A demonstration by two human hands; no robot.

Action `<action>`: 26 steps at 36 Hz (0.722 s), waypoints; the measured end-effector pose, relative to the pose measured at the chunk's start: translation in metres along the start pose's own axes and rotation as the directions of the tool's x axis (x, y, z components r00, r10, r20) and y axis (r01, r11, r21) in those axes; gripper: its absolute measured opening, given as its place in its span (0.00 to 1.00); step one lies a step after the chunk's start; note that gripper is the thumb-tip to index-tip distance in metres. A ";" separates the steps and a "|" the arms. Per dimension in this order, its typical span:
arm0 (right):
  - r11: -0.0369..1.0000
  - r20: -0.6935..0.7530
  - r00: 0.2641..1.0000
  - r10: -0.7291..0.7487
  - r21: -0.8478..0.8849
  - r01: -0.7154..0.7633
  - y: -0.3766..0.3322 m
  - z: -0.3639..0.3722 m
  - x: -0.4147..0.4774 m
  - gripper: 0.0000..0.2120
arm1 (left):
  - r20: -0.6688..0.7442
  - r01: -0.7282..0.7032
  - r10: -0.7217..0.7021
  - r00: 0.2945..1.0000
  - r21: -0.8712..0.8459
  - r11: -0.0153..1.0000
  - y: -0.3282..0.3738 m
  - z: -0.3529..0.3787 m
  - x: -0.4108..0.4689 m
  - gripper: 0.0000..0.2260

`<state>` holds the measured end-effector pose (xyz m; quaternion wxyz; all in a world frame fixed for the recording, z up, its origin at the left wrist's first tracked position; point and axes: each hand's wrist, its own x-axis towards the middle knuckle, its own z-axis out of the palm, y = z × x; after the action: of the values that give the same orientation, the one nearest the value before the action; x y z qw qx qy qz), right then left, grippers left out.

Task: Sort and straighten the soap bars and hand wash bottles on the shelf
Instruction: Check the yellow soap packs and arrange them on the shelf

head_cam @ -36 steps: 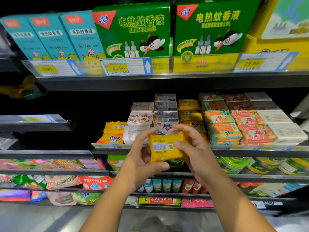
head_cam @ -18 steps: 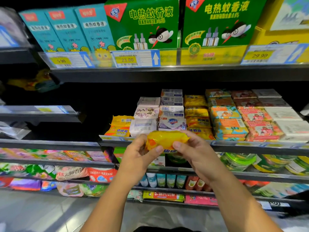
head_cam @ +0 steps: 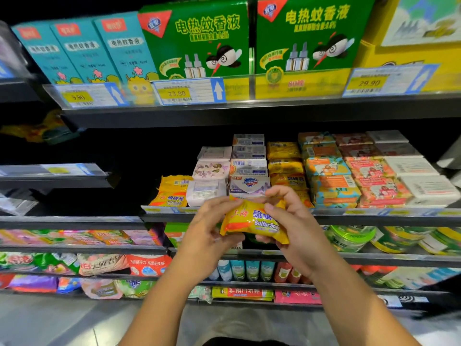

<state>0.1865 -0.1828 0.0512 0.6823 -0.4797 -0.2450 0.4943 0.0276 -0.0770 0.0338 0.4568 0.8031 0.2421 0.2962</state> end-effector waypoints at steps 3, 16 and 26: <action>0.999 0.044 0.999 0.022 0.027 -0.023 0.002 -0.001 0.000 0.11 | -0.075 -0.035 0.037 0.997 0.026 0.999 -0.002 0.002 0.004 0.18; 0.839 0.151 0.981 -0.120 -0.513 0.181 0.007 -0.011 0.013 0.22 | -0.215 0.055 -0.155 0.964 -0.410 0.910 0.018 0.005 0.013 0.13; 0.931 0.126 0.991 -0.053 -0.354 0.095 0.026 0.002 0.014 0.23 | -0.221 0.078 -0.125 0.967 -0.211 0.974 0.014 0.005 0.020 0.16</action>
<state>0.1788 -0.1680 0.0267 0.5863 -0.5574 -0.3877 0.4419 0.0473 -0.0734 0.0493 0.5185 0.6993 0.3039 0.3872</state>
